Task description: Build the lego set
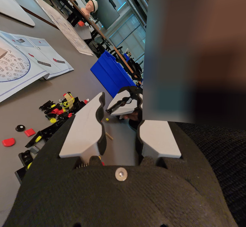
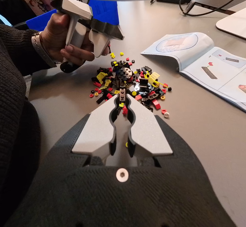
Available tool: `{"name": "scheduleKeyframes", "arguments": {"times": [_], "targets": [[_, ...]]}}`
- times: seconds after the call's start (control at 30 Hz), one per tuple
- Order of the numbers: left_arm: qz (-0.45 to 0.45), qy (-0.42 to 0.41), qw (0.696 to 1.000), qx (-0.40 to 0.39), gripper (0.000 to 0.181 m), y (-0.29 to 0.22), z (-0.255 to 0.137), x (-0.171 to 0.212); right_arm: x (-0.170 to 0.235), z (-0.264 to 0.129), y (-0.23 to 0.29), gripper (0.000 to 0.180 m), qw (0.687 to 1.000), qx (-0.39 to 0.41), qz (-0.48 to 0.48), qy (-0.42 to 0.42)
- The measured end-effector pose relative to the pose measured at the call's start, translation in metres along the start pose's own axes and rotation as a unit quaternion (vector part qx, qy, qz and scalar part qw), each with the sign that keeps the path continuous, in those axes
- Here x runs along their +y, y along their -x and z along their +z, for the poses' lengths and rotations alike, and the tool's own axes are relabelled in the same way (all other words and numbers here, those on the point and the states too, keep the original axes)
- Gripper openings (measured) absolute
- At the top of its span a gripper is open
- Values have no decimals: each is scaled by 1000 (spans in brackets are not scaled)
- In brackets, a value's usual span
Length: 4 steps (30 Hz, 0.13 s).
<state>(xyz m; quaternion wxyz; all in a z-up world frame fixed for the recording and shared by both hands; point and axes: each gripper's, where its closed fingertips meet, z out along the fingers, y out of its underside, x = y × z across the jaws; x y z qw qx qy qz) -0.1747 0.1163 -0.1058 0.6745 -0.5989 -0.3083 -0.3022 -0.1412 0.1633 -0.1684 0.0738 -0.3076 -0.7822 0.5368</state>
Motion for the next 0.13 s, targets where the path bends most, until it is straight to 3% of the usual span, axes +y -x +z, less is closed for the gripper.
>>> {"name": "scheduleKeyframes", "arguments": {"times": [0.13], "targets": [[11, -7, 1000, -7, 44, 1, -1, -3, 1, 0, 0, 6, 1000, 0, 0, 2]]}}
